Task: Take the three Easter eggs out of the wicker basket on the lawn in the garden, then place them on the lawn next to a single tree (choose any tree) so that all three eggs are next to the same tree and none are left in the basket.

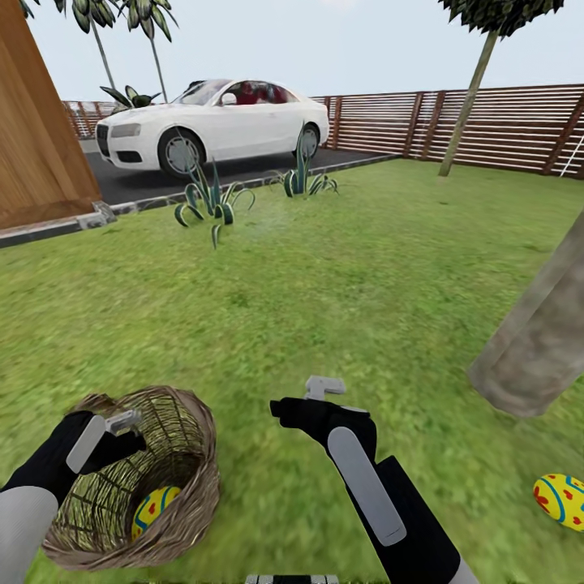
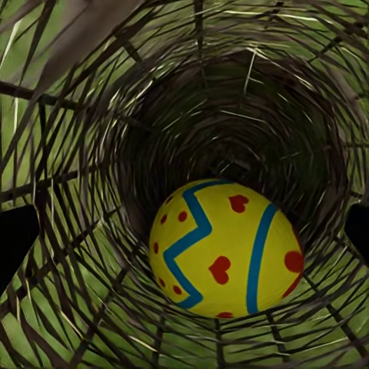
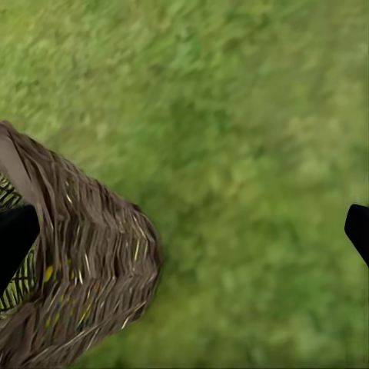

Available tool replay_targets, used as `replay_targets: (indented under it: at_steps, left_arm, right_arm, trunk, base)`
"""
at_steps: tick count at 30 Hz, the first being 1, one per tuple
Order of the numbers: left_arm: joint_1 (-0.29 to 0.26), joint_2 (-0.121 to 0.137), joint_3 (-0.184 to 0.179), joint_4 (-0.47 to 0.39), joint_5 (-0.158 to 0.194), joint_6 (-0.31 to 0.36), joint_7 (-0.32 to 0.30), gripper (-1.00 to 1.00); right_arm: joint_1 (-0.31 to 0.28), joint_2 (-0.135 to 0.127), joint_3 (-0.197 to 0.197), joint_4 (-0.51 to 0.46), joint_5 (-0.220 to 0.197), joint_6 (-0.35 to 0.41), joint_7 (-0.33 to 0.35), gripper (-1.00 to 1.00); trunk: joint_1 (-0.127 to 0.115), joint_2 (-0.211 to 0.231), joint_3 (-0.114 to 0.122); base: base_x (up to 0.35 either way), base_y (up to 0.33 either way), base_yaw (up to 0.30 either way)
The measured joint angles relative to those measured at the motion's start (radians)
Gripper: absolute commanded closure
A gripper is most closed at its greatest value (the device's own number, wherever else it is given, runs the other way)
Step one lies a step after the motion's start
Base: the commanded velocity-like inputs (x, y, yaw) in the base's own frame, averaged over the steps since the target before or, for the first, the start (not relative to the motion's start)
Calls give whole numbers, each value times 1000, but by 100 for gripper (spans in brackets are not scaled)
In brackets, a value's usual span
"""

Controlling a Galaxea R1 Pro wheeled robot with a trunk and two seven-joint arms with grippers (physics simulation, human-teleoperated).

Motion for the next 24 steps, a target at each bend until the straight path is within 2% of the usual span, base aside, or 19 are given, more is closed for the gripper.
replay_targets:
  at_steps: [16,24]
  left_arm:
    - [0,-2,-4,0,-2,-63,-12,-100]
    - [1,-1,-33,-1,-1,-80,-20,-100]
  right_arm:
    - [0,0,-1,0,0,0,0,-100]
    - [0,0,-2,0,0,0,0,-100]
  trunk:
    - [7,-4,-62]
    - [11,-6,-93]
  base:
    - [0,0,0]
    - [0,0,0]
